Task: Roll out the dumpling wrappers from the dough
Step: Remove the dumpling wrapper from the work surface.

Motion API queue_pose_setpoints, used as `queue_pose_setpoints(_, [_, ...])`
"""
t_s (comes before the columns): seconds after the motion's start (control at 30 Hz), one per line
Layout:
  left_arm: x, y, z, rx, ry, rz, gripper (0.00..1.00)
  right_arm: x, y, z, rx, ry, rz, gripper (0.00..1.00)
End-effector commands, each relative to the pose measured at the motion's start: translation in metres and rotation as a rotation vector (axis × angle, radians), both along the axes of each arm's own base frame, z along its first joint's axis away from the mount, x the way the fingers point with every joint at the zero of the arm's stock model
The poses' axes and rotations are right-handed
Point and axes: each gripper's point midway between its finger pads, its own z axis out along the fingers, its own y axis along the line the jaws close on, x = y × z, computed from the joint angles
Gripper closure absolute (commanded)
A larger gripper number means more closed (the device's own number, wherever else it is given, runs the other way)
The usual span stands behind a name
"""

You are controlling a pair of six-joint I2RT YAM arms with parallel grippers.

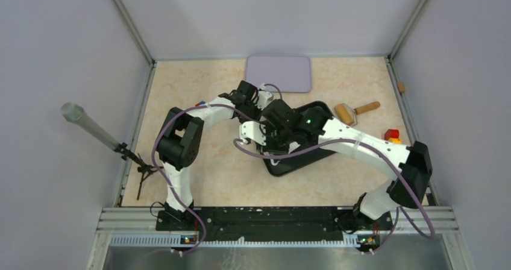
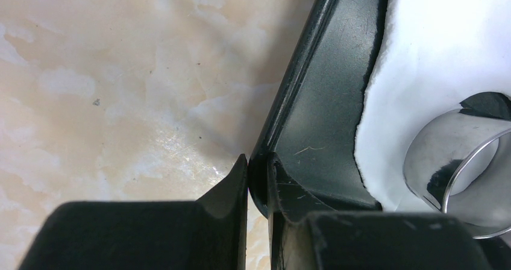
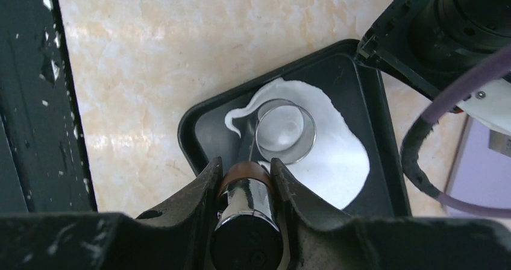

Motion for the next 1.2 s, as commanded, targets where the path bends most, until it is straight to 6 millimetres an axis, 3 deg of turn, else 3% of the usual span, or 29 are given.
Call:
queue_pose_setpoints(0.0, [0.002,-0.002,0.002,0.003,-0.012,-0.019,1.0,-0.016,-0.028,0.027,-0.018,-0.073,0.155,1.0])
queue_pose_setpoints(0.17, [0.001,-0.004,0.003,-0.004,-0.013,-0.028,1.0,-0.028,-0.036,0.022,-0.022,-0.04,0.207,1.0])
queue_pose_setpoints(0.47, [0.001,-0.004,0.003,-0.005,-0.013,-0.033,1.0,-0.027,-0.025,-0.014,-0.039,0.004,0.188,1.0])
queue_pose_setpoints(1.17, [0.0,-0.005,0.004,-0.01,-0.015,-0.038,1.0,-0.038,0.01,-0.03,0.077,-0.054,0.224,1.0])
